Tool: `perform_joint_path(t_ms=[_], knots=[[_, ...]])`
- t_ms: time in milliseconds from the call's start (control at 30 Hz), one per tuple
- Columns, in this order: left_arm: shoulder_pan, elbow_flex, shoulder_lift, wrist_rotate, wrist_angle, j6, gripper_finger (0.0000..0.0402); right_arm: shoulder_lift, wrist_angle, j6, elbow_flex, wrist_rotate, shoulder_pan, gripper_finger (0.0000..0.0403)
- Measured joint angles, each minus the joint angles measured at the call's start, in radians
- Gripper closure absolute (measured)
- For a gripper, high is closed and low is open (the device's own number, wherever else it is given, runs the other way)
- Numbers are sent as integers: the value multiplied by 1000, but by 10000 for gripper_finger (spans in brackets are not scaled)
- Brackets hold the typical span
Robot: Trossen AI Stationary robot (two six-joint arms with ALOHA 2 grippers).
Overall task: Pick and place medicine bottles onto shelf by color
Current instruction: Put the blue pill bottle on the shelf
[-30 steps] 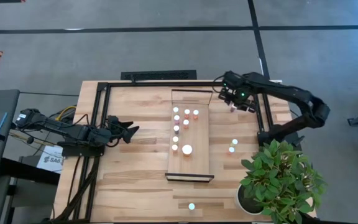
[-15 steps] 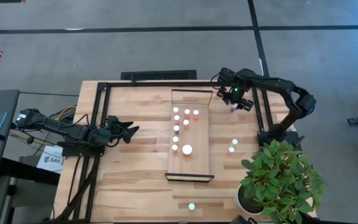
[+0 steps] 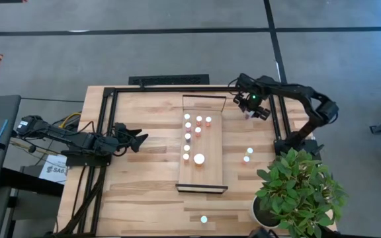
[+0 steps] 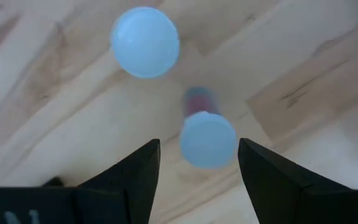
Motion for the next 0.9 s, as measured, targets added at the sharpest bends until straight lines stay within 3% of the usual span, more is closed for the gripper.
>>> perform_joint_path(t_ms=[467,900], knots=[[0,0,0,0,0,0,99,-6,62,-24,-30,7,-44,169],[0,0,0,0,0,0,99,-6,59,-45,-30,19,-40,255]])
